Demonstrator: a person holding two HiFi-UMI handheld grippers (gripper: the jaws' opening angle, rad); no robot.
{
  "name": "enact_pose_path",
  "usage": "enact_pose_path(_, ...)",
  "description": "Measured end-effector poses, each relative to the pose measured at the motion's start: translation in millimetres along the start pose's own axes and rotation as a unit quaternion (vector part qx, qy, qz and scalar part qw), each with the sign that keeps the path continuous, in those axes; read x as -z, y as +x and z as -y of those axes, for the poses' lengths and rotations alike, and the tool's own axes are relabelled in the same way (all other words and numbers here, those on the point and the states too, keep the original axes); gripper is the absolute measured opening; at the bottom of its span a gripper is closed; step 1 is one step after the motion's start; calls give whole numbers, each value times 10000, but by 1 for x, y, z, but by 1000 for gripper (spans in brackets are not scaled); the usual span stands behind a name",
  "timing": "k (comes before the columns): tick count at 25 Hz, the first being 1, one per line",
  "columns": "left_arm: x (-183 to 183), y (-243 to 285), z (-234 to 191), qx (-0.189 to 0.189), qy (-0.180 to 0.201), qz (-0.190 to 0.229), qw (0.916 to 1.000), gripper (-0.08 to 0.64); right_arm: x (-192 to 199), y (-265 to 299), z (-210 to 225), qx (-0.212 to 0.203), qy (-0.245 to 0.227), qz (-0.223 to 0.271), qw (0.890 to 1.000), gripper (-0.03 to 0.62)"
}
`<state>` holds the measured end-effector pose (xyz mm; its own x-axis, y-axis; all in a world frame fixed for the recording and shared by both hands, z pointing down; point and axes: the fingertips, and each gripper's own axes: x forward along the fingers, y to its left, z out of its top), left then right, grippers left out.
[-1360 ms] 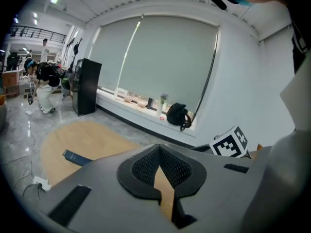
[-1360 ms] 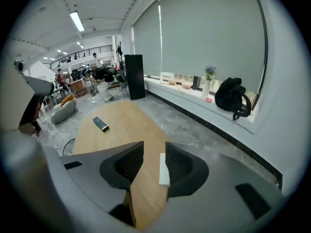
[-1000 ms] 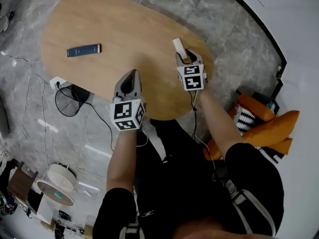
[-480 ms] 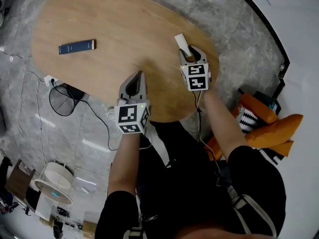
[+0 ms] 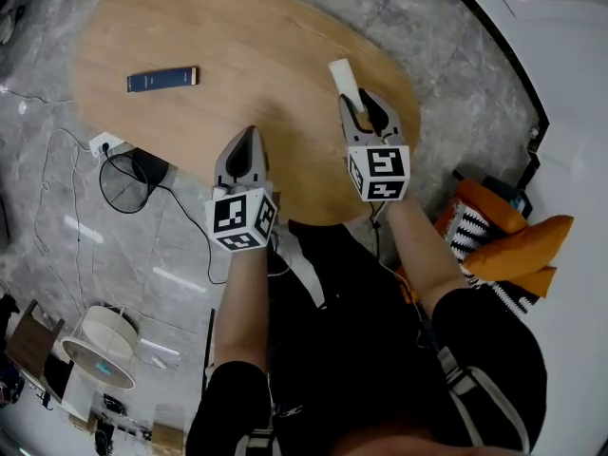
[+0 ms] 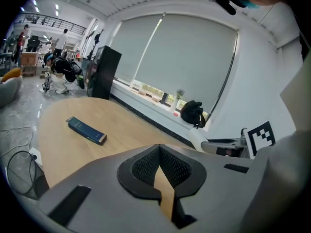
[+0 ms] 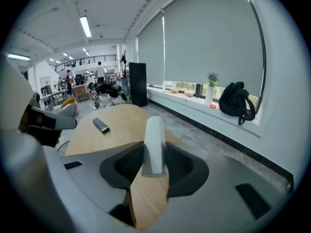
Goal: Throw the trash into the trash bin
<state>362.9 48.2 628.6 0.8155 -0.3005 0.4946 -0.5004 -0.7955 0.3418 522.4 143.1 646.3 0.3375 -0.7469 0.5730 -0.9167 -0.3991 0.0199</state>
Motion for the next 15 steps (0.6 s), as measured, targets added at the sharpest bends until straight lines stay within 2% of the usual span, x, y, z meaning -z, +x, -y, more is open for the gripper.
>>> enact_pose_path(9,-47,-67,-50,-341,-204,462,9981,9,-79,-33,-87,-495,36,454,9977,137)
enact_pose_path(15,-55,-125,-123,-690,-399,658,9946,9,-105,-25,-194,-1017,35,512,9935,137)
